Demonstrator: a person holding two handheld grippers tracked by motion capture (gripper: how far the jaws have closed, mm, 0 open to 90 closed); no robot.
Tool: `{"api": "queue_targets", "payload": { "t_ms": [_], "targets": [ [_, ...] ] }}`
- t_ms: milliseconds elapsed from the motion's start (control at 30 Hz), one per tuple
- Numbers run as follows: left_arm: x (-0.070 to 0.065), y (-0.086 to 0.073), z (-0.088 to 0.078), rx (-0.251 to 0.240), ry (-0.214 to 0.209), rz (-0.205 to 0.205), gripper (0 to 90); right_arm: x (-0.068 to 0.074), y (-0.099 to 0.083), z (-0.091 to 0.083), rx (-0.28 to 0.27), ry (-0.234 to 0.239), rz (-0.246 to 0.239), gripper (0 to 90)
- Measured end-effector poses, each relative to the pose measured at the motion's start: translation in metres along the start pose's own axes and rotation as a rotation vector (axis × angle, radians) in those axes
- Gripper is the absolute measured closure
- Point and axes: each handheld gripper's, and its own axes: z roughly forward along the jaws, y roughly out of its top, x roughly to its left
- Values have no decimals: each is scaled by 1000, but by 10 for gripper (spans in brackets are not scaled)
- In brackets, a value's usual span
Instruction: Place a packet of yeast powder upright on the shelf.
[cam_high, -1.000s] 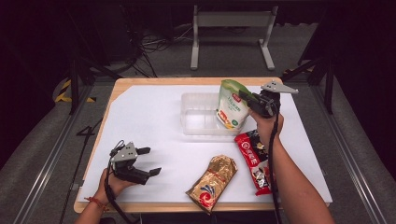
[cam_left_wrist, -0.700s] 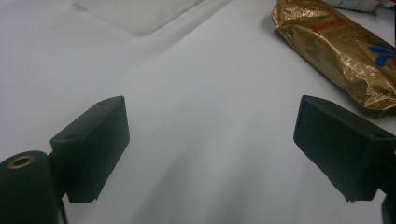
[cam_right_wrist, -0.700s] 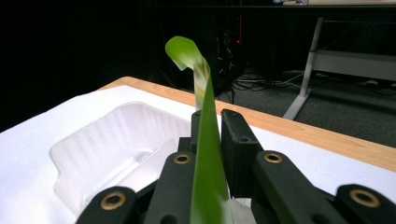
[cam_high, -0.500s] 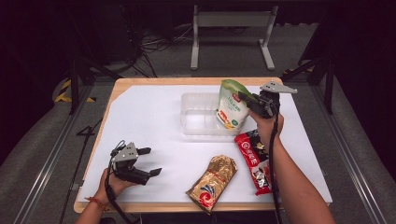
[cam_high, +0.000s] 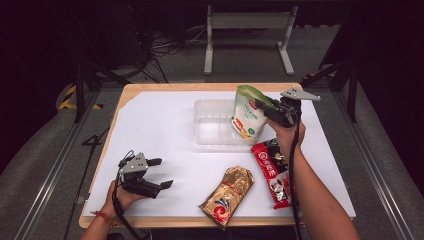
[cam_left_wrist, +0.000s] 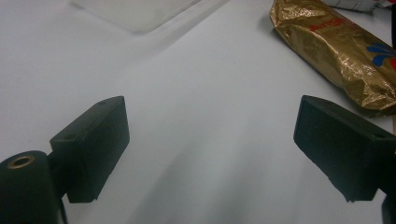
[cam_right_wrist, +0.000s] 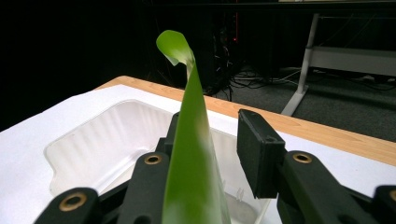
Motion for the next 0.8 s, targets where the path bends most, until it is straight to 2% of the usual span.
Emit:
{"api": "queue_targets", "payload": {
  "t_ms": [200, 500, 800],
  "targets": [
    [0, 1, 1, 6, -6, -5, 114, -1, 0, -10, 2, -3, -8, 620],
    [2, 3, 6, 7, -23, -13, 115, -3, -4, -23, 10, 12, -13, 637],
    [2, 2, 4, 3, -22, -10, 115, -5, -6, -22, 16, 9, -15, 640]
  ]
}}
